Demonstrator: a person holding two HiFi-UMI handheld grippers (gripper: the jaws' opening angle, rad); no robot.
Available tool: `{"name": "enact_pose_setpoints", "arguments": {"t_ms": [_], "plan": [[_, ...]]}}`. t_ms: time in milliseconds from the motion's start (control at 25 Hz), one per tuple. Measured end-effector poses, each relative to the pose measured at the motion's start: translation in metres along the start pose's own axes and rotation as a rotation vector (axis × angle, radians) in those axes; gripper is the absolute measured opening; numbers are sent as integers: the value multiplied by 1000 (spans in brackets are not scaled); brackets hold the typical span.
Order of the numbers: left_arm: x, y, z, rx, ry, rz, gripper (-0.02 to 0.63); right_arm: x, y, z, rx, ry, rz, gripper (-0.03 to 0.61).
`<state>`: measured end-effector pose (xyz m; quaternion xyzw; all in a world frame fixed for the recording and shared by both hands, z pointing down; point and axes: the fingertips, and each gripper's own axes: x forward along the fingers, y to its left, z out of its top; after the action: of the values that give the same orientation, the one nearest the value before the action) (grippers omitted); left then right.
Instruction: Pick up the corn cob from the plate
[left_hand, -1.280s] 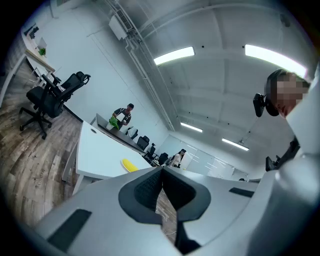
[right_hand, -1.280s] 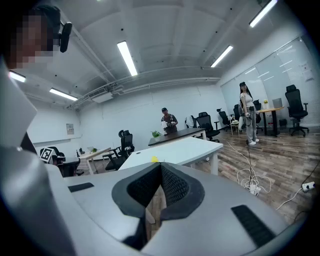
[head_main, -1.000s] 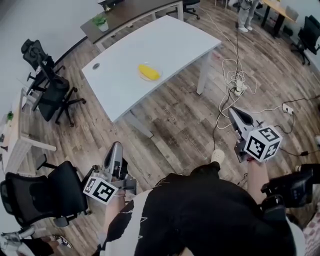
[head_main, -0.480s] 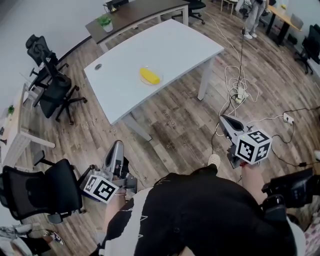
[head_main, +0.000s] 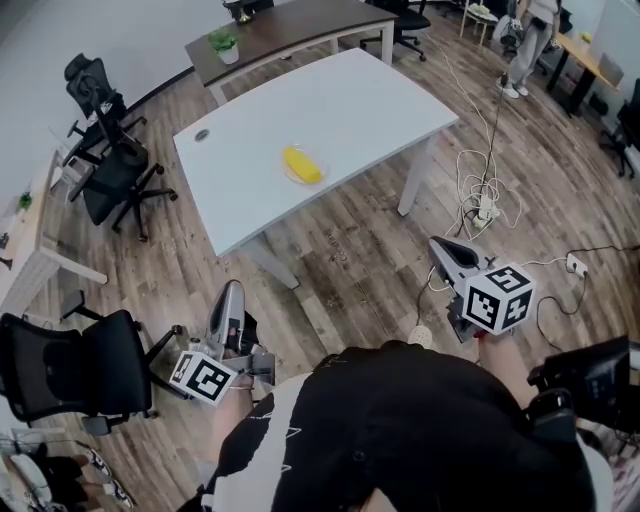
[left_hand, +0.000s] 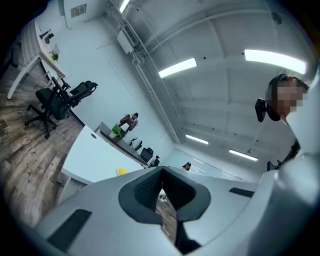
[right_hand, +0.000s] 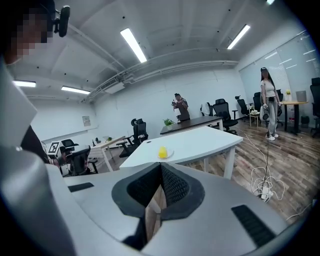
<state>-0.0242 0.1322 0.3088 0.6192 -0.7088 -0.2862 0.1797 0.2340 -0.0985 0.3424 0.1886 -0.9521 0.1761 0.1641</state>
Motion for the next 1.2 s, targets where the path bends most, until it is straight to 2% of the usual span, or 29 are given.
{"name": "enact_pose_setpoints", "arguments": {"t_ms": [320,520,680,920,1080,1200], "plan": [[-1,4,8,65,71,-62,14,16,16,10,20,-63,6,14],[-8,9,18,75,98,-93,13,20,40,5,32,-99,-23,14],[-14,18,15,49,100,-99,13,33,53,-8,40,-67,-14,14],[-4,36,1,60,198,-56,14,62,43,8,40,-50,0,14],[7,49,5,-6,162,-52,13,96,33,29,36,-59,42,14],[22,59,8,-18,147,-19,13,119,28,43,13,-50,85,14]]}}
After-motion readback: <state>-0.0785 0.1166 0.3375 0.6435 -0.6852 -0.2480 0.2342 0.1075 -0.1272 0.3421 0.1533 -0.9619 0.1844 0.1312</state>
